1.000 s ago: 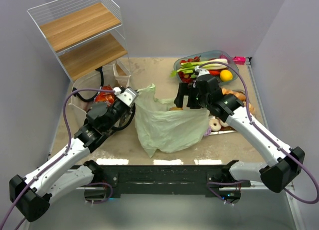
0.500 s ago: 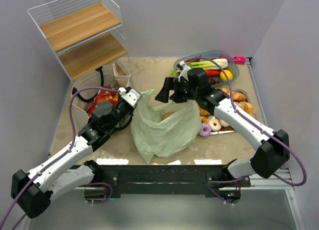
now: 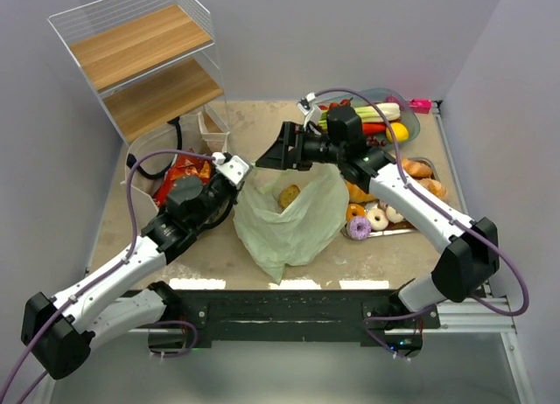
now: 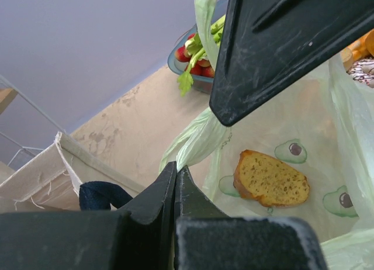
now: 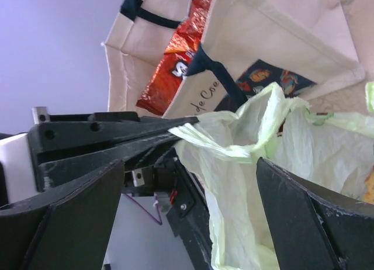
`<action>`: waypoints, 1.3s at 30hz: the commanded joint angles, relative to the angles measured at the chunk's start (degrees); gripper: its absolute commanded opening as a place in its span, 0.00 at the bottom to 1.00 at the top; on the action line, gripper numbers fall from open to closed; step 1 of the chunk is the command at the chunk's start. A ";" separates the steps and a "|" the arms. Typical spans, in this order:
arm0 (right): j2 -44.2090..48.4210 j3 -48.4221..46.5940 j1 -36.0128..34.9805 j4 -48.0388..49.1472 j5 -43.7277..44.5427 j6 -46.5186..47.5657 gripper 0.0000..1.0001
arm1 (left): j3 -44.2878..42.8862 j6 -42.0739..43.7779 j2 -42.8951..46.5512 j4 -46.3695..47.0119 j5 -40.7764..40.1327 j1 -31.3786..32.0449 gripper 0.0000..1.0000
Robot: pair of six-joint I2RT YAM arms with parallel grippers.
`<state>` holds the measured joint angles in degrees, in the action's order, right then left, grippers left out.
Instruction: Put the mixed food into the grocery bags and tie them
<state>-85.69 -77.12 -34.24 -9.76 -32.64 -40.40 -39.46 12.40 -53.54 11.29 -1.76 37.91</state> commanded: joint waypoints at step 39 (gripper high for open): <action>-24.69 -32.29 3.83 -25.57 51.80 33.27 0.99 | -0.70 0.16 0.80 3.12 -2.28 0.23 0.00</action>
<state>-109.25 -101.86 -30.87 -36.34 11.16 -12.19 -39.46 12.58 -53.30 11.53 -4.29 37.93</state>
